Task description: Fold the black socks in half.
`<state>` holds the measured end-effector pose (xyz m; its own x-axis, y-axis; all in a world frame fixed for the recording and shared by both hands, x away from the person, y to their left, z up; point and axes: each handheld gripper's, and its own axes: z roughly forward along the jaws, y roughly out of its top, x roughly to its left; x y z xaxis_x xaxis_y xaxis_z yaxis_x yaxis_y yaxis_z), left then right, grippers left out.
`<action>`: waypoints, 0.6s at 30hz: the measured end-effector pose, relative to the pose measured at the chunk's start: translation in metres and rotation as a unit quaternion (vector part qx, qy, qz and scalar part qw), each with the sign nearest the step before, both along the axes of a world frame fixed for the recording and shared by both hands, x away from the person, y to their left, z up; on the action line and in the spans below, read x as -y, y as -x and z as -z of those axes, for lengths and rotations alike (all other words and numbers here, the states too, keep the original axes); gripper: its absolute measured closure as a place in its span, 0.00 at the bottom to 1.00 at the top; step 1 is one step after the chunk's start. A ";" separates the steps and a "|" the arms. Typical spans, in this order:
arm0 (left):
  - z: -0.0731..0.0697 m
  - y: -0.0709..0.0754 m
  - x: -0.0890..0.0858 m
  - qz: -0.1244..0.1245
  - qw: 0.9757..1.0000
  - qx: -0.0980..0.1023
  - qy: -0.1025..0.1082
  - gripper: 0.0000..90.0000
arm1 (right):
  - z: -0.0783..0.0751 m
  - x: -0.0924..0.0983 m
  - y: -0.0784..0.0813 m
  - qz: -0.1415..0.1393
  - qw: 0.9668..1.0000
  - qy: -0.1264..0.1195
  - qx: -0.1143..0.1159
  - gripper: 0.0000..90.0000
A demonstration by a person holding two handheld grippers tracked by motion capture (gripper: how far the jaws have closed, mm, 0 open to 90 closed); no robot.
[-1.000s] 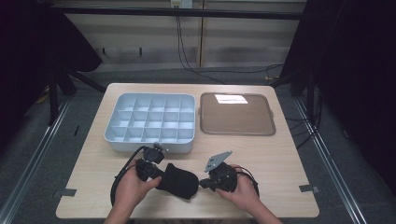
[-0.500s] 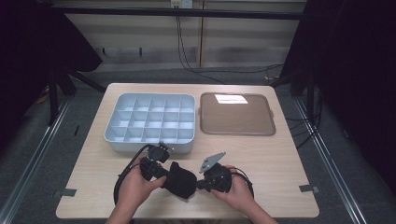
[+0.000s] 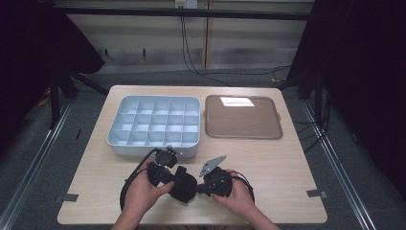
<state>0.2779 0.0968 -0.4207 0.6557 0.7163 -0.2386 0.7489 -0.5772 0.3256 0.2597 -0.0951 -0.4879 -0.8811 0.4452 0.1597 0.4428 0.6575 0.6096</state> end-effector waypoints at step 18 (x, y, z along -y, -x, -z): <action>0.018 0.001 0.006 0.010 1.000 -0.016 -0.006 0.88 | 0.002 -0.010 0.000 -0.004 1.000 -0.007 0.005 1.00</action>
<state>0.2769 0.0903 -0.4390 0.6618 0.7064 -0.2510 0.7474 -0.5959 0.2936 0.2599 -0.0852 -0.4896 -0.8862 0.4363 0.1562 0.4312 0.6528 0.6229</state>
